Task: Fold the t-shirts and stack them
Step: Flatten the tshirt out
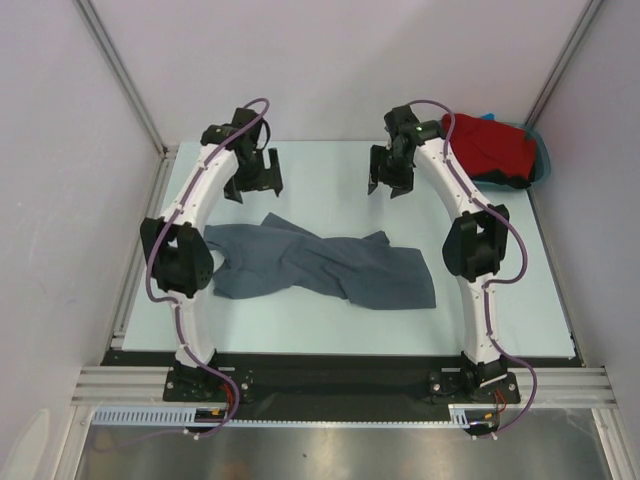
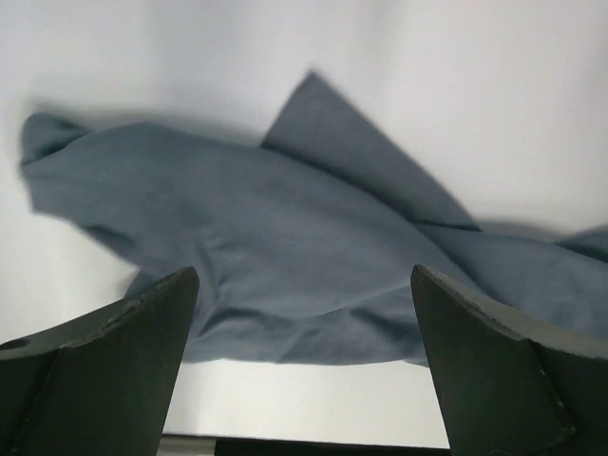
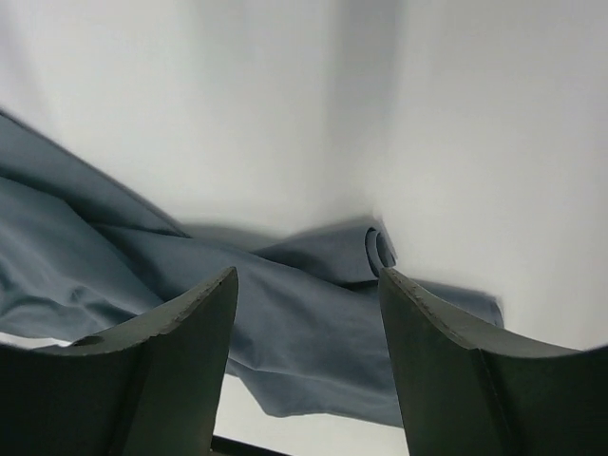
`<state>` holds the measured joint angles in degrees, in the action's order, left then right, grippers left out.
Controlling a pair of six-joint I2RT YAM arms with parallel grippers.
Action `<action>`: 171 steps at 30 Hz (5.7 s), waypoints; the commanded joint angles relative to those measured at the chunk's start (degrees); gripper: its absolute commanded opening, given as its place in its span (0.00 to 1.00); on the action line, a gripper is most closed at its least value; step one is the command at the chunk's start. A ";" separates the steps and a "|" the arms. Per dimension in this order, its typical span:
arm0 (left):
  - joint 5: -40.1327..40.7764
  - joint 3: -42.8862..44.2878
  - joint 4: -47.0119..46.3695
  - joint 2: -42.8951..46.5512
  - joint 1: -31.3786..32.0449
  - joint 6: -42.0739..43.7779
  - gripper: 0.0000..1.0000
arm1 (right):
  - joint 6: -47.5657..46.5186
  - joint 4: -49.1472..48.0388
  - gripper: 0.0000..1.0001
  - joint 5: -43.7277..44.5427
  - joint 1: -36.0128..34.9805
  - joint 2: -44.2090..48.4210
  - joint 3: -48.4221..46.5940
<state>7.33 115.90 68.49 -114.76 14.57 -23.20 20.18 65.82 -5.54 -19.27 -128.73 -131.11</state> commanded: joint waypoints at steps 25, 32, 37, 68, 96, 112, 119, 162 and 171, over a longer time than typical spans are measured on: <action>-8.57 -7.26 -17.95 -9.95 0.90 0.26 1.00 | -2.43 -1.40 0.66 -7.03 0.72 -1.09 -1.08; -5.40 -4.89 -18.48 -13.29 0.90 0.88 0.98 | -1.73 -1.05 0.66 -7.38 0.72 -0.65 -0.90; -4.35 -3.66 -18.30 -15.67 0.81 0.88 0.93 | -1.64 -0.70 0.67 -7.12 0.72 -0.74 -1.60; -2.41 -2.96 -16.90 -21.03 0.46 -0.18 0.17 | -1.90 2.47 0.66 -6.41 1.60 -2.23 -4.16; -37.47 23.41 -41.64 -13.13 -4.28 -13.70 0.00 | -0.50 -2.54 0.64 -4.48 1.43 -2.41 2.87; -57.67 23.75 -57.76 -0.91 -7.36 -27.93 0.01 | 1.35 -4.39 0.60 -0.35 0.37 -1.97 5.78; -66.29 28.34 -65.30 3.48 -7.71 -35.50 0.08 | 2.14 -4.12 0.60 -0.61 -0.86 -2.84 5.51; -91.97 19.56 -96.28 5.33 -6.93 -72.75 0.06 | 5.48 -6.76 0.58 2.55 -4.64 0.94 13.78; -70.65 10.84 -39.10 12.46 -7.01 -16.71 0.06 | 5.57 -5.70 0.58 3.17 -5.08 0.41 12.37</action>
<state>-75.29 125.89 0.80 -104.33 8.36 -70.11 25.06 59.92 -3.44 -23.77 -131.02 -117.03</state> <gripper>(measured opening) 0.062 0.580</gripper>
